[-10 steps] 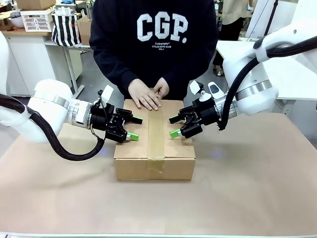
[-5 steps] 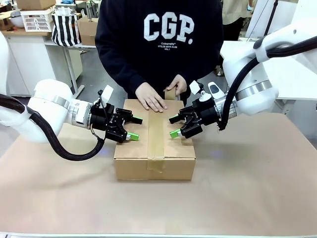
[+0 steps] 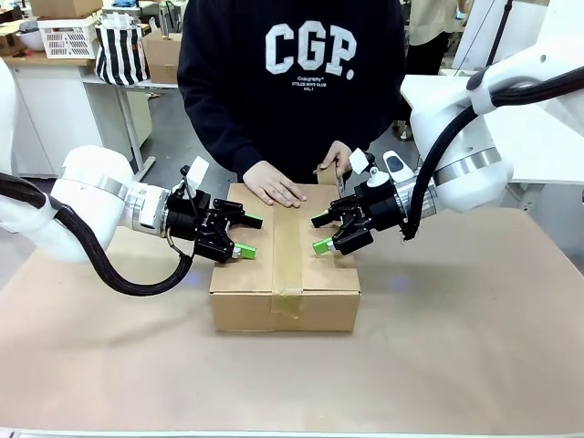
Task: Pack the gift set into the box.
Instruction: Press and hold the closed box until the human finishes sealing it.
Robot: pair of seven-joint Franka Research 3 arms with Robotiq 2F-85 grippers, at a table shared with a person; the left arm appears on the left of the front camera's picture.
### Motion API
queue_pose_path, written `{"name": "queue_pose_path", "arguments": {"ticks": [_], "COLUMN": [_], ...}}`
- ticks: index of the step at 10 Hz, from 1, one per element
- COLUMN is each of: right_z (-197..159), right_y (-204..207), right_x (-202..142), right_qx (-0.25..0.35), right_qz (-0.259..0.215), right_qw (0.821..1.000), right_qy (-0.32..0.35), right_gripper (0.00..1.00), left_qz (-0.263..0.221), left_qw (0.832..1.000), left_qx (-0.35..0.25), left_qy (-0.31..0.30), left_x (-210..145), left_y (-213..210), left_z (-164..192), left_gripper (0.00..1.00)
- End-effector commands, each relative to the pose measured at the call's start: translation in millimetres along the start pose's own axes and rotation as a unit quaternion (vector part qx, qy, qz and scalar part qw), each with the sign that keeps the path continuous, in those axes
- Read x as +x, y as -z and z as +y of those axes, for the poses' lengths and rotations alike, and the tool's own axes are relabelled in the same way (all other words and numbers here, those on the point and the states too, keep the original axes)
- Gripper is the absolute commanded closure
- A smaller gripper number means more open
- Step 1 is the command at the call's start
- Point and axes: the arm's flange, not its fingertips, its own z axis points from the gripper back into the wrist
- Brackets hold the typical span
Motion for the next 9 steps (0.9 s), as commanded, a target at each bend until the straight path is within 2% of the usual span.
{"name": "queue_pose_path", "arguments": {"ticks": [1, 9], "right_z": [-0.1, -0.1], "right_y": [-1.8, -1.8], "right_x": [-2.9, -2.9], "right_qx": [0.004, 0.004], "right_qz": [0.004, 0.004], "right_qw": [1.0, 1.0], "right_qy": [0.001, 0.001], "right_gripper": [0.0, 0.0], "left_qz": [0.0, 0.0], "left_qw": [1.0, 1.0], "left_qx": [0.004, 0.004], "left_qy": [0.009, 0.009], "left_x": [-1.3, -1.3], "left_y": [0.3, 0.3], "left_z": [-0.6, -0.6], "left_gripper": [0.0, 0.0]}}
